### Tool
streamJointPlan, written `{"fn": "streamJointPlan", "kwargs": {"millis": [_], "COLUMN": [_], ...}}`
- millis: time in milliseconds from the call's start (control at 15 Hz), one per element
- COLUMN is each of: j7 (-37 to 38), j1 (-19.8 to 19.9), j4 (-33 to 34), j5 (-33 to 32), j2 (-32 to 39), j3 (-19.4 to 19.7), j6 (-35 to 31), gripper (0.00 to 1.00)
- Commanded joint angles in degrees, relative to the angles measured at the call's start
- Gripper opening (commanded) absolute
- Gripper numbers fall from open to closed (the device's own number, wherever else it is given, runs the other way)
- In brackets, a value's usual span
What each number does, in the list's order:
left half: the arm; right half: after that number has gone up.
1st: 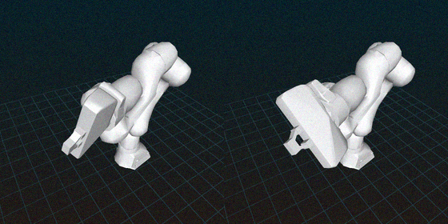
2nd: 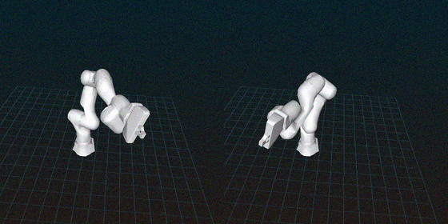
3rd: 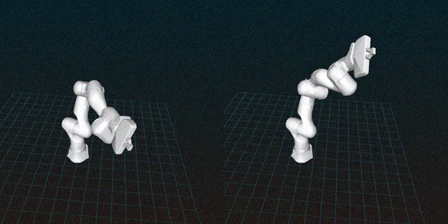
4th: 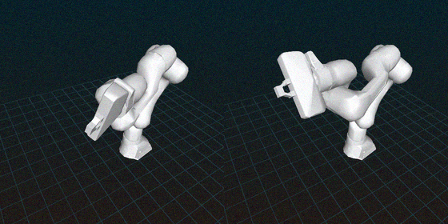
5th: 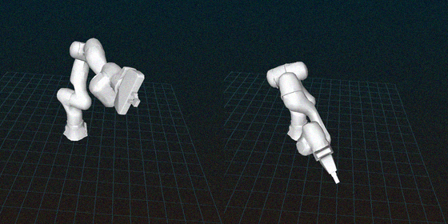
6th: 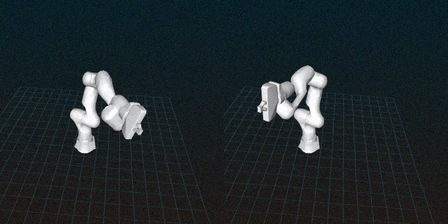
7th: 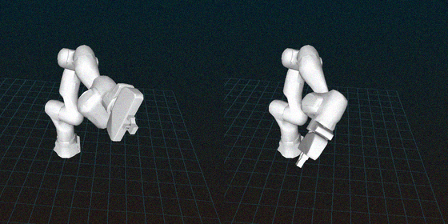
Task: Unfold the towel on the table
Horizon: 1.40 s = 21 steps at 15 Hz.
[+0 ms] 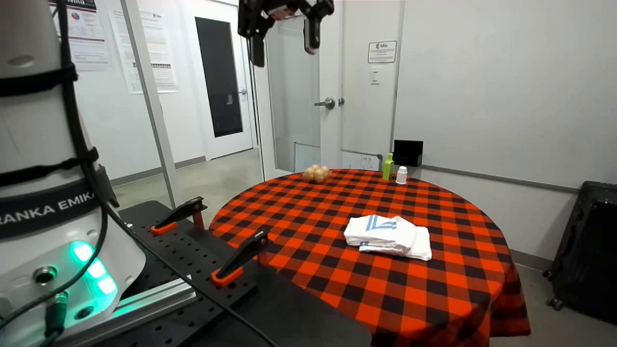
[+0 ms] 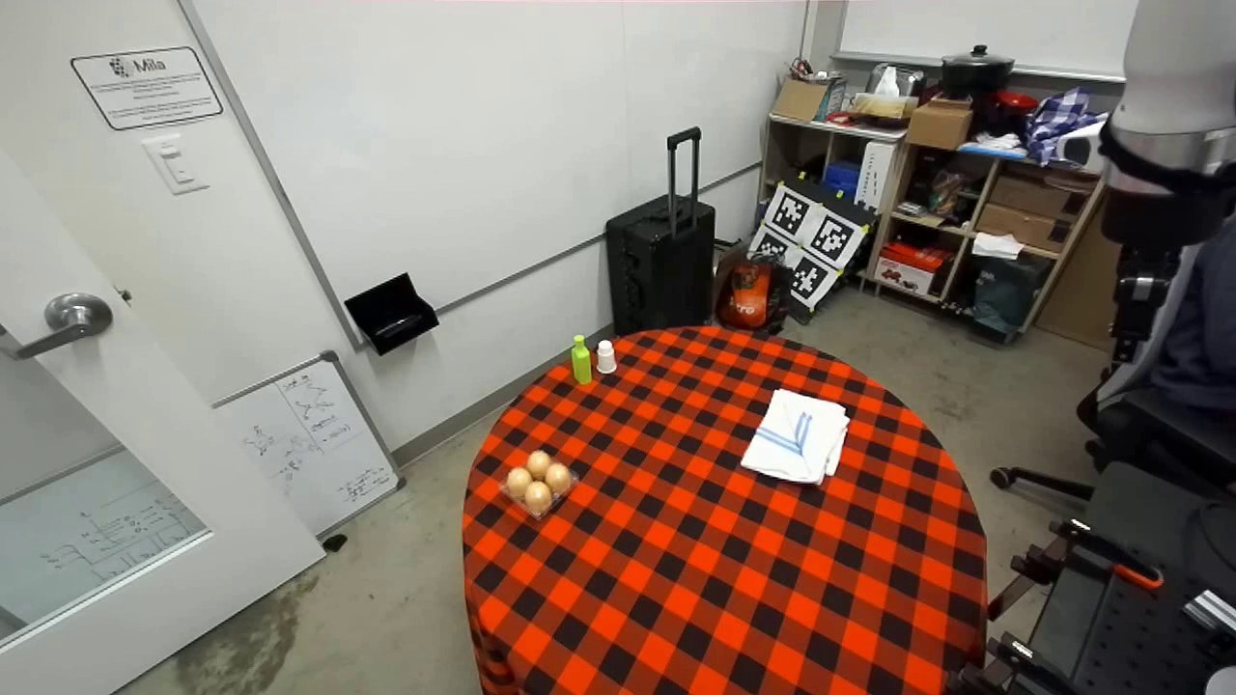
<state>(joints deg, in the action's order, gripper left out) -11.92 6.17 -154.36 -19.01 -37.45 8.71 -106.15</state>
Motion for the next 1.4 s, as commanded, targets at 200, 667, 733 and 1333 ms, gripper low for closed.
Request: {"fn": "streamJointPlan", "kwargs": {"millis": [200,667,733,1333], "j7": [4.3,0.4,-0.1,1.1], "j1": [-0.6,0.2,0.9,11.4], "j4": [5.0,13.0,14.7,31.1], "j5": [14.6,40.0,43.1,54.0], "j2": [20.9,44.7,47.6,71.2], "j3": [3.6,3.8,2.9,-6.8], "j6": [-17.0,-37.4,-38.5,-46.2], "gripper": [1.0,1.0,1.0,1.0]}}
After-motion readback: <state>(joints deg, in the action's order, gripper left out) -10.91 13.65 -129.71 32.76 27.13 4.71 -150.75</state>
